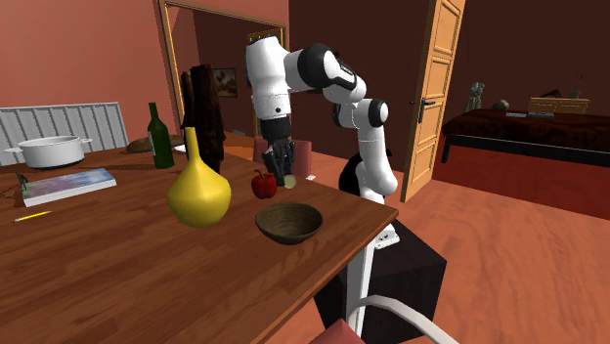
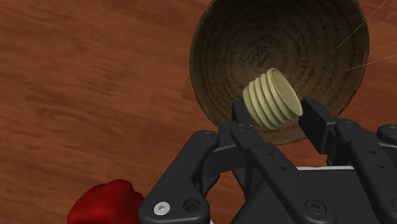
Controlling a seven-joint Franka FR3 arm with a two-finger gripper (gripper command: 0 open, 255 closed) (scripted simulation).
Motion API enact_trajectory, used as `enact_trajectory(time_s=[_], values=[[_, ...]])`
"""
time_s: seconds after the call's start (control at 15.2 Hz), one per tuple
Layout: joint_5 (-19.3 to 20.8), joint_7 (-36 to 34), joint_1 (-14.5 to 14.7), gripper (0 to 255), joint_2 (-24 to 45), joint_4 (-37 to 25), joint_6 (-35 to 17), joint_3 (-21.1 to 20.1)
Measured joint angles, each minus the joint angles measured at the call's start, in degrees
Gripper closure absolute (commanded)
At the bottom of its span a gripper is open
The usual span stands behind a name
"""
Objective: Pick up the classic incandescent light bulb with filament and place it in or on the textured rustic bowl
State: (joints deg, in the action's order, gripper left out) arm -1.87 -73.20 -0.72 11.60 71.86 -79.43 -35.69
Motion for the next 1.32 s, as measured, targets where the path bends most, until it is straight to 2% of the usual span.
enact_trajectory(time_s=[0.26,0.79,1.19,1.25,1.32], values=[[0.09,0.03,0.04,255,0.15,2.69,-2.84,0.02],[-1.5,1.86,-1.4,255,-2.66,12.27,-9.91,0.4],[-1.59,1.94,-1.44,255,-2.81,13.15,-10.68,0.41],[-1.59,1.93,-1.44,0,-2.81,13.15,-10.68,0.41],[-1.59,1.93,-1.44,0,-2.81,13.15,-10.69,0.41]])
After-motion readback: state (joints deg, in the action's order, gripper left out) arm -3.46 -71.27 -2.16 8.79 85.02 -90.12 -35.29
